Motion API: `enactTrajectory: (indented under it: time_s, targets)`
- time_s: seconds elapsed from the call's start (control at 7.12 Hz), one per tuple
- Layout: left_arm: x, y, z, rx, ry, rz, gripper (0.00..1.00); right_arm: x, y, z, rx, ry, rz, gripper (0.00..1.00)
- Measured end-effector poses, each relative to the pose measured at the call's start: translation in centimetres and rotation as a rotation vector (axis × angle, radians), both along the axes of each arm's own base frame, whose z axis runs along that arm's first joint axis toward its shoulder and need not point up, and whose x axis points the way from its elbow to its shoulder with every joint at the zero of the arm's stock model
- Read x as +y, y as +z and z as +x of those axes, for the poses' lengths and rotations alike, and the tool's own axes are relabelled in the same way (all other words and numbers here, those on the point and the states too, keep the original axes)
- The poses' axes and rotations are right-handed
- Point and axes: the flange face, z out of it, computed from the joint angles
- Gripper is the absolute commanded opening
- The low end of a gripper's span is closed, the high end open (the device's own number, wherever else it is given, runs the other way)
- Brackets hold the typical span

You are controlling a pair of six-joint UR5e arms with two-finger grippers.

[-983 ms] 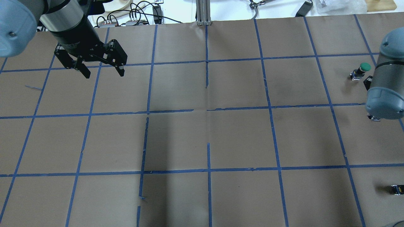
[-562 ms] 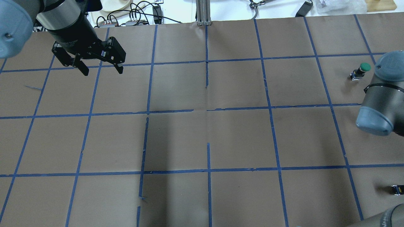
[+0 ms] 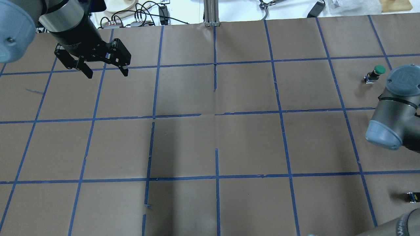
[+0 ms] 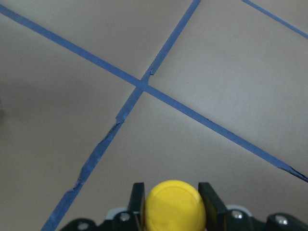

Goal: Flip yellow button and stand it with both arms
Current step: 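Set the button upright on its base and open the right gripper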

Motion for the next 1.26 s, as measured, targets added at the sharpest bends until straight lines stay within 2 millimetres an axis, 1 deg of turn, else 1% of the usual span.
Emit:
enactTrajectory:
  time_s: [0.42,0.56,0.7,0.98,1.26]
  targets:
    - [-0.07,0.11,-0.01,0.002,0.004,-0.006,1.0,-0.03,-0.28,-0.01,-0.003,0.0,0.004,0.41]
    - [-0.13,0.27,-0.02,0.003,0.004,-0.01,1.0,-0.02,-0.37,-0.03,-0.002,-0.001,0.007,0.66]
    - [-0.16,0.33,0.03,0.003,0.004,-0.011,1.0,0.0,-0.4,-0.06,0.001,0.0,0.012,0.86]
    - [-0.21,0.6,0.16,0.003,0.003,-0.017,1.0,0.08,-0.46,-0.18,0.016,0.032,0.046,0.98]
    - [-0.24,0.65,0.3,0.005,0.006,-0.018,1.0,0.13,-0.26,-0.19,0.021,0.048,0.057,1.0]
